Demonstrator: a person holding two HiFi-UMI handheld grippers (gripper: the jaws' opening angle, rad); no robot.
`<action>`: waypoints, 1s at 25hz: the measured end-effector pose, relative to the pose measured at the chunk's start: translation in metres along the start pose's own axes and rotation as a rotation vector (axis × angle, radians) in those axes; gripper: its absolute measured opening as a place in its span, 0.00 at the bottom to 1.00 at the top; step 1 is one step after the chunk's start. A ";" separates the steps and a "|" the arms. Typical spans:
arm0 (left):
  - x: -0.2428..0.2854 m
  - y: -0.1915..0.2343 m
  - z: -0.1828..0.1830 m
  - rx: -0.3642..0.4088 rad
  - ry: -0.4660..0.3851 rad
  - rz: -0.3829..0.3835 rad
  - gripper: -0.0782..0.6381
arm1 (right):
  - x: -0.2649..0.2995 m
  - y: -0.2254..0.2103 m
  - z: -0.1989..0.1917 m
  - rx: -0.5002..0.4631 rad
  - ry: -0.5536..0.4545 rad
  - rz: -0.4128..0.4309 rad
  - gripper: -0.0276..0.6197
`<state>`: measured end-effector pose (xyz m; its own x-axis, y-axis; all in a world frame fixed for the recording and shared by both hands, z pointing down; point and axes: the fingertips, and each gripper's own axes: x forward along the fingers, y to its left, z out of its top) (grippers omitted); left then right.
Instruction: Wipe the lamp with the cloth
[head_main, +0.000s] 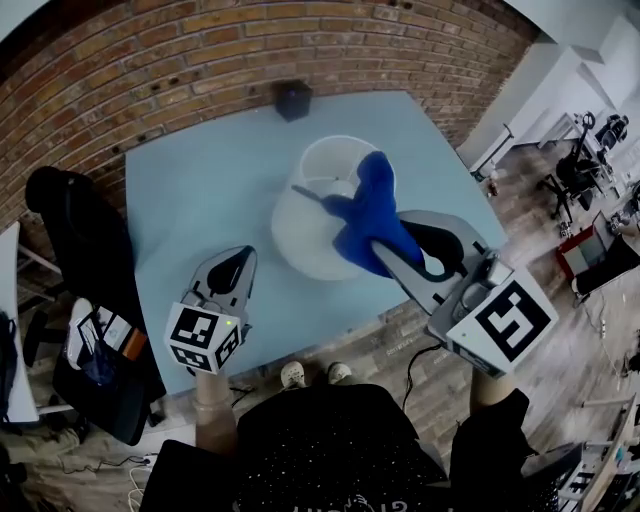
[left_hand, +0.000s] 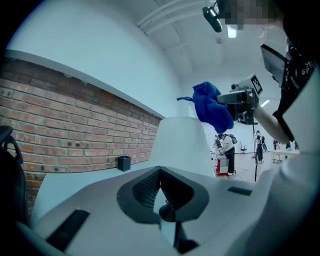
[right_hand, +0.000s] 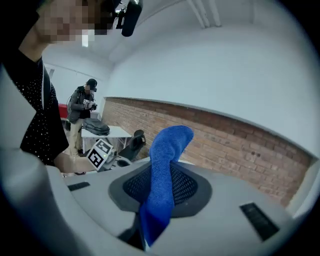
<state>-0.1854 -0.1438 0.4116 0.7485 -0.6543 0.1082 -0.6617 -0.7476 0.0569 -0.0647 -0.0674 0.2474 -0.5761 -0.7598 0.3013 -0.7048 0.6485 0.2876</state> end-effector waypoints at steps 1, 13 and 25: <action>0.002 -0.003 0.003 0.003 -0.003 0.001 0.12 | -0.006 -0.011 0.008 -0.038 -0.007 -0.026 0.18; 0.006 -0.024 -0.005 0.003 0.048 0.063 0.12 | 0.006 -0.029 -0.071 -0.083 0.065 -0.027 0.18; 0.014 -0.038 -0.031 -0.048 0.112 0.146 0.12 | 0.013 -0.010 -0.157 0.097 0.124 0.135 0.18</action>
<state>-0.1507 -0.1211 0.4414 0.6363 -0.7369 0.2280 -0.7665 -0.6372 0.0797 0.0002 -0.0763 0.3912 -0.6168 -0.6511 0.4423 -0.6649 0.7318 0.1499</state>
